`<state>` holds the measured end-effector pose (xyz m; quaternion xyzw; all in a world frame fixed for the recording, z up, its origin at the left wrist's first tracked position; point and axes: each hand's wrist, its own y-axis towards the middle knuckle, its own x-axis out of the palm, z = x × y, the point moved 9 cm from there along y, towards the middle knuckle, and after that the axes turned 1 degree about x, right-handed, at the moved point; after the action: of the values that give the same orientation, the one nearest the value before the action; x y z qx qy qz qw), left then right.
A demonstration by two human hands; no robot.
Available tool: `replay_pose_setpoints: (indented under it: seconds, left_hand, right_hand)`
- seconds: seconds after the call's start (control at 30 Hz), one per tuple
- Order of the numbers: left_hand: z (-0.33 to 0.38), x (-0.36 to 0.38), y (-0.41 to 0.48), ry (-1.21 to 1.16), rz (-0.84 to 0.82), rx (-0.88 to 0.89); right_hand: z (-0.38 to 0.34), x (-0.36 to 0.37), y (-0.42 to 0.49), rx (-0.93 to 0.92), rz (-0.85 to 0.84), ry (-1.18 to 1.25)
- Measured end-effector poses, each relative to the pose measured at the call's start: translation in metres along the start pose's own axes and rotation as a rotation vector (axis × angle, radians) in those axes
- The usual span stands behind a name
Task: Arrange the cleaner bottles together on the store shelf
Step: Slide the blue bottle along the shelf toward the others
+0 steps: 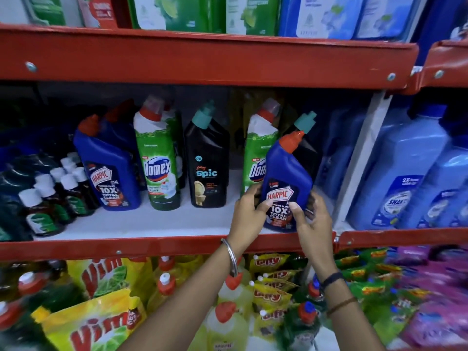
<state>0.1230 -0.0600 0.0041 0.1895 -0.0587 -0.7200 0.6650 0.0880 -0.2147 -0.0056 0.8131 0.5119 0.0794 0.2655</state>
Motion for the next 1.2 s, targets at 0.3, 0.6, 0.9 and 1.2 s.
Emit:
replay_pose_setpoints:
  seconds: [0.3, 0.6, 0.9, 1.2]
  left_hand:
    - [0.014, -0.073, -0.023, -0.036, 0.173, 0.048]
    - [0.006, -0.201, -0.055, 0.013, 0.331, 0.023]
    - [-0.018, -0.303, -0.067, 0.100, 0.472, 0.002]
    - [-0.047, -0.346, -0.062, 0.157, 0.490, -0.024]
  right_hand:
    - [-0.051, 0.044, -0.020, -0.060, -0.032, 0.138]
    - [-0.098, 0.158, -0.052, -0.063, -0.177, 0.257]
    - [-0.125, 0.266, -0.073, -0.035, -0.305, 0.264]
    - [-0.117, 0.322, -0.081, -0.007, -0.357, 0.223]
